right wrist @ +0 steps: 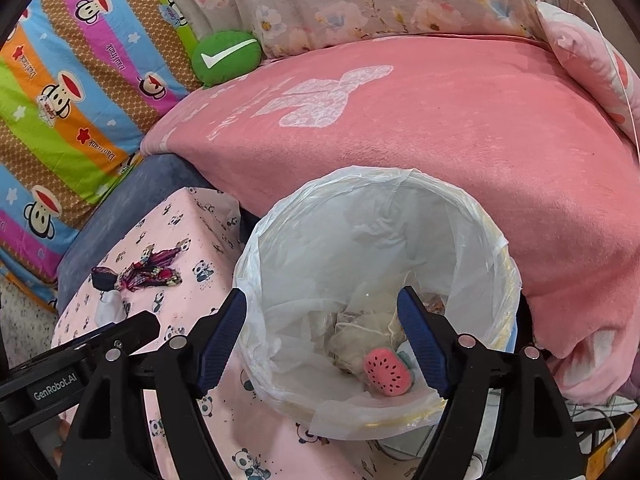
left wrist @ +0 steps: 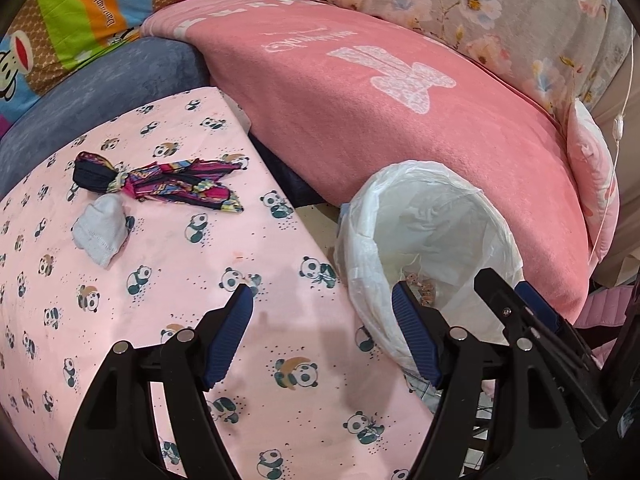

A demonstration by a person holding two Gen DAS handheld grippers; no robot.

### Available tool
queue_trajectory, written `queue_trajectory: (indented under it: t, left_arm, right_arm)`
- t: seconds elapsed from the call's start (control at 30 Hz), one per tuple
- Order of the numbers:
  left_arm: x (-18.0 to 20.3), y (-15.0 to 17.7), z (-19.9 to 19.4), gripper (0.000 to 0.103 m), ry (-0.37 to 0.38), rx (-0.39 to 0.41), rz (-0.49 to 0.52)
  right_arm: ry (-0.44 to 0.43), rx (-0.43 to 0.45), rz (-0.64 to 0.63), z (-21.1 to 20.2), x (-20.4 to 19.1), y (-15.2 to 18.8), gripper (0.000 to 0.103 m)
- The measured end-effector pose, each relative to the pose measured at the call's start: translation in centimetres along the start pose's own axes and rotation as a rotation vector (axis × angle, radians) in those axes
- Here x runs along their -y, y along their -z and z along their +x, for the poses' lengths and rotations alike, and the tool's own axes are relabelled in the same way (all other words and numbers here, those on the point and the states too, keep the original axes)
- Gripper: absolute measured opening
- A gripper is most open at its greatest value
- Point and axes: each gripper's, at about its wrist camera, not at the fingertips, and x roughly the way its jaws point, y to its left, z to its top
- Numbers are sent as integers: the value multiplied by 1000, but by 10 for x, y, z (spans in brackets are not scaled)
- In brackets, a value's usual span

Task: Collect trash
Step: 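Move both grippers back from the bin to the table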

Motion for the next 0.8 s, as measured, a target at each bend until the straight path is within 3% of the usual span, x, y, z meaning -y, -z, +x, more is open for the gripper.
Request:
queue_trajectory:
  t: [0.8]
  left_arm:
    - [-99,15,-15,78,-93,18,-193]
  right_arm:
    - [-59,-56,-140,10,-78,27,75]
